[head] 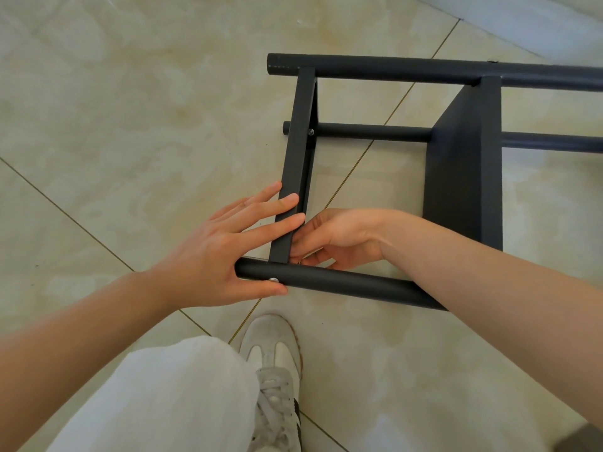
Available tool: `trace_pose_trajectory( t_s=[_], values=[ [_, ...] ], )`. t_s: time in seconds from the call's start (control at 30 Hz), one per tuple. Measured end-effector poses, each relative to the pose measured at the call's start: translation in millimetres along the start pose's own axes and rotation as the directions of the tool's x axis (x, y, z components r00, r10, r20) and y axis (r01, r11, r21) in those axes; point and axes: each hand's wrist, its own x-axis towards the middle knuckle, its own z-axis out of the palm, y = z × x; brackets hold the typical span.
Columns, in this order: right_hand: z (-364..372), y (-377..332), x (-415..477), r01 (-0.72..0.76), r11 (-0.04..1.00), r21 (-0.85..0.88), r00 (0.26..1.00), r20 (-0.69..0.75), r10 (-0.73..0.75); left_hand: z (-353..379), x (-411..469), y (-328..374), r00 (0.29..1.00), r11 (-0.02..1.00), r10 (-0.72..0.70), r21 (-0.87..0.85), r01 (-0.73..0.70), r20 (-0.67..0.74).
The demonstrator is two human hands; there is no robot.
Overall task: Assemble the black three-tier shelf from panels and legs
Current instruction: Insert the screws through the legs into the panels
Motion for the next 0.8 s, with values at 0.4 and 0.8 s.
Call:
trace_pose_trajectory(
  t_s=[0.4, 0.8],
  values=[
    [-7, -12, 3, 0.002, 0.988, -0.153, 1.000, 0.022, 0.001, 2, 0, -1, 1.000, 1.000, 0.006, -0.026, -0.006, -0.012],
    [-11, -11, 10, 0.023, 0.982, -0.188, 1.000, 0.019, -0.019, 4, -1, -3, 1.000, 0.999, 0.008, -0.043, -0.008, -0.009]
  ],
)
